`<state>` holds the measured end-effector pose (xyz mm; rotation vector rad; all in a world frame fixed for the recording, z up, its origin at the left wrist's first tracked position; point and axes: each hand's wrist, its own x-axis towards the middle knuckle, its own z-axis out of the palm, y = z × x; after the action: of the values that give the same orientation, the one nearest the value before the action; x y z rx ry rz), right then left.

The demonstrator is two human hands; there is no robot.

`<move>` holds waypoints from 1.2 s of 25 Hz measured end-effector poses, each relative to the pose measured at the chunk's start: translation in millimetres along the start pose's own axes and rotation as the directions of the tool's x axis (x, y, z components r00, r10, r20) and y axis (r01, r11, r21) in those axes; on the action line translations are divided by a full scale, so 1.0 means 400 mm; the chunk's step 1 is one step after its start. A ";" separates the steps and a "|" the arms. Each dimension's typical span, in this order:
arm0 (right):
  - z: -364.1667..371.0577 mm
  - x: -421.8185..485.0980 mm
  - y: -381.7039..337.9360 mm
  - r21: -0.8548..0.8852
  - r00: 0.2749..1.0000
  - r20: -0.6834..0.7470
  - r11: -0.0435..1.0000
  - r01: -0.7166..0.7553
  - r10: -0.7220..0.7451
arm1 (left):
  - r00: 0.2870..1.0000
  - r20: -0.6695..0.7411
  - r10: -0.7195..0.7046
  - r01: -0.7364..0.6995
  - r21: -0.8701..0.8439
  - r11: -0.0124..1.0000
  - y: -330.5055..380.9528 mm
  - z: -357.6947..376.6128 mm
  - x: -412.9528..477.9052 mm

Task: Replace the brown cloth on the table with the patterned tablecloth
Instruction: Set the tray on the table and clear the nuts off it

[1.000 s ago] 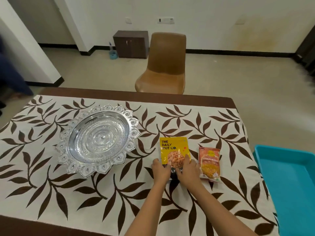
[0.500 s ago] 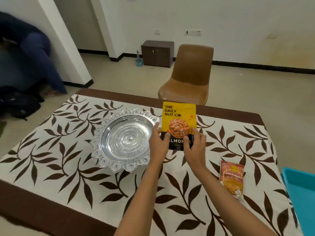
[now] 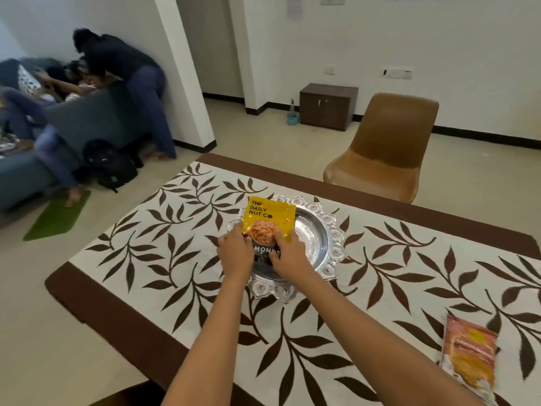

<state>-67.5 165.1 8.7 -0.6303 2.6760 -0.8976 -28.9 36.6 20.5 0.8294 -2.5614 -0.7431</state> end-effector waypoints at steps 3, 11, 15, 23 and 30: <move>0.018 -0.010 0.009 -0.207 0.999 0.031 0.978 -0.006 0.013 | 0.998 0.039 0.043 -0.047 0.119 0.992 -0.021 0.021 -0.009; -0.040 -0.045 0.069 -0.036 0.974 -0.212 0.996 0.078 -0.084 | 0.972 -0.093 0.214 -0.204 0.112 0.973 0.062 0.061 -0.046; -0.131 -0.122 0.220 0.016 0.923 -0.384 1.000 -0.026 0.030 | 0.909 0.023 0.416 -0.409 -0.135 0.902 0.261 0.151 -0.134; -0.223 -0.384 0.583 0.002 0.799 -0.438 0.890 -0.457 0.411 | 0.727 0.449 0.519 -0.289 -0.486 0.825 0.469 0.400 -0.465; -0.176 -0.594 0.756 0.269 0.558 -0.300 0.630 -0.729 0.774 | 0.520 0.821 0.235 -0.108 -0.210 0.972 0.464 0.571 -0.645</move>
<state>18.0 530.5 -101.2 0.8086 2.7291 -0.9408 -18.3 409.5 -97.5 0.1035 -3.2805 -1.5308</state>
